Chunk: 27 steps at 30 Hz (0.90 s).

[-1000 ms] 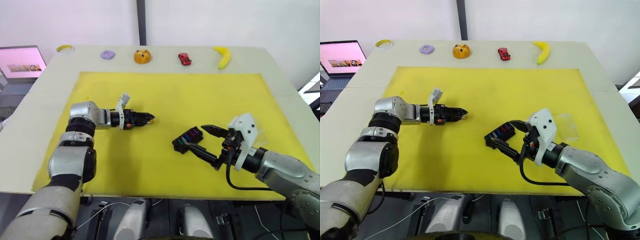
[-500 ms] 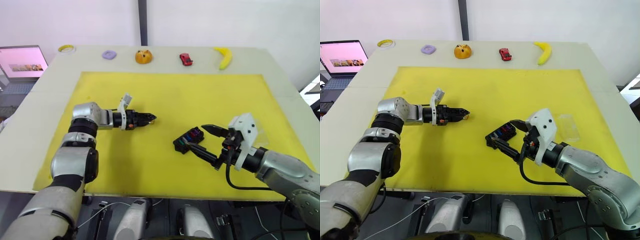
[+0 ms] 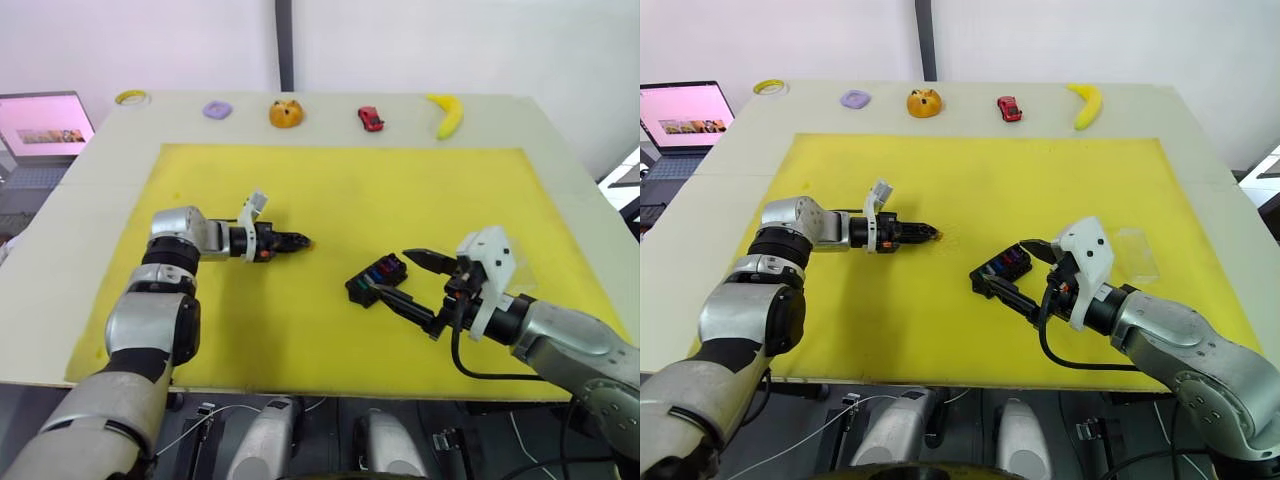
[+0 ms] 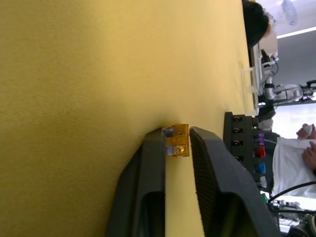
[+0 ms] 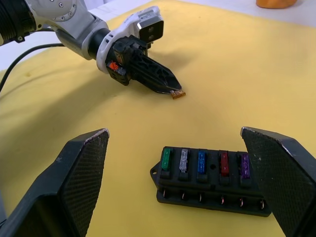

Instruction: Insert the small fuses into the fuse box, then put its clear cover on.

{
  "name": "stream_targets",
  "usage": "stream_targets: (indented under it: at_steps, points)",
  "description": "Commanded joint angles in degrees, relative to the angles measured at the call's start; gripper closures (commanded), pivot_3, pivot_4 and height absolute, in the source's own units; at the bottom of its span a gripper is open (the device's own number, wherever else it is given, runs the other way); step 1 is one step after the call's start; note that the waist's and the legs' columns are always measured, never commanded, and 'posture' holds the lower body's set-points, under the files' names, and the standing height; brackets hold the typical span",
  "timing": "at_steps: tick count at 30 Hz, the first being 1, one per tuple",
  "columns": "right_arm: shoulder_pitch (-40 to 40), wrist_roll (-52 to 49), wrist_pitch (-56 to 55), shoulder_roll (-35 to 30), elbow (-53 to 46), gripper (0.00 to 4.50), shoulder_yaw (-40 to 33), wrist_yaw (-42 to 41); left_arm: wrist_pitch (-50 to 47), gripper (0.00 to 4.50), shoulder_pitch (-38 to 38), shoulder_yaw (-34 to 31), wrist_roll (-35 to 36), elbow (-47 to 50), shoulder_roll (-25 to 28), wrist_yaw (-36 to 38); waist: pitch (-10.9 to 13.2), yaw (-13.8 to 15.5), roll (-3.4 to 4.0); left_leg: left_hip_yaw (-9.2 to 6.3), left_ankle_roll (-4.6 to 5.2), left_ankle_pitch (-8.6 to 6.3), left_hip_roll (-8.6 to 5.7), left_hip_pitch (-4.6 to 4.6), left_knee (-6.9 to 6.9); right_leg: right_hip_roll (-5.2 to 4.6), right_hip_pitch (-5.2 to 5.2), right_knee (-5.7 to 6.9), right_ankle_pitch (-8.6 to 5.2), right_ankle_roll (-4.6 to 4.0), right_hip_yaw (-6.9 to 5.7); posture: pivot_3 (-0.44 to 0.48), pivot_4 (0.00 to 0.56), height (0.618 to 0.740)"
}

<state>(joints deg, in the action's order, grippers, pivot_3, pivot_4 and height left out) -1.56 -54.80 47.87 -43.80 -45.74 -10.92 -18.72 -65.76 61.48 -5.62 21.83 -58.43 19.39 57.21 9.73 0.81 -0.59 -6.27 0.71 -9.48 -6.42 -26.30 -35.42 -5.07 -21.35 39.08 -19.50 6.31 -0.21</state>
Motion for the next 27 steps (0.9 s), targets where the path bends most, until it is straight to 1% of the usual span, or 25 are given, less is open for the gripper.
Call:
stream_targets:
  at_steps: [1, 10, 13, 22, 27]
  points:
    - [-0.52, -0.04, -0.76, -0.05, -0.7, 0.0, -1.17, -0.37, -0.36, 3.67, -0.63, 0.66, -0.64, -0.87, -0.99, -0.15, 0.0, 0.0, 0.0, 0.0, 0.0, 0.0, 0.0, 0.0, 0.0, 0.0, 0.0, 0.0, 0.0, 0.0, 0.0, 0.0, 0.15, 0.735]
    - [-0.71, 0.1, -0.8, -0.02, -0.56, 0.0, -1.17, -0.57, -0.18, 3.67, -0.8, 1.32, -0.87, -0.42, -0.84, 0.48, 0.0, -0.01, 0.0, 0.0, 0.0, 0.0, 0.0, 0.0, 0.0, 0.0, 0.0, 0.0, 0.0, 0.0, 0.0, 0.0, 0.15, 0.735]
    - [-0.81, 0.21, -0.83, 0.01, -0.48, 0.0, -1.16, -0.53, -0.27, 4.46, -0.88, 1.54, -0.82, -0.12, -0.86, 0.83, 0.0, -0.01, 0.0, 0.0, 0.0, 0.0, 0.0, 0.0, 0.0, 0.0, 0.0, 0.0, 0.0, 0.0, 0.0, 0.0, 0.15, 0.735]
    - [-0.37, 0.3, -0.86, 0.14, -0.8, 0.0, -1.36, -0.24, -1.06, 4.48, -1.41, 2.14, -0.74, 0.84, -0.07, 2.04, -0.02, -0.09, 0.02, 0.0, 0.0, 0.0, 0.0, 0.01, 0.0, 0.0, 0.0, 0.01, 0.0, 0.0, 0.0, 0.0, 0.15, 0.735]
    - [-0.45, 0.43, -0.95, 0.37, -0.77, 0.0, -1.31, -0.12, -2.59, 4.48, -1.53, 1.08, 0.54, 2.32, 0.82, 1.9, -0.02, -0.19, 0.02, 0.0, 0.0, 0.0, 0.01, 0.01, 0.0, 0.0, -0.01, 0.01, 0.0, 0.0, 0.0, 0.0, 0.15, 0.735]
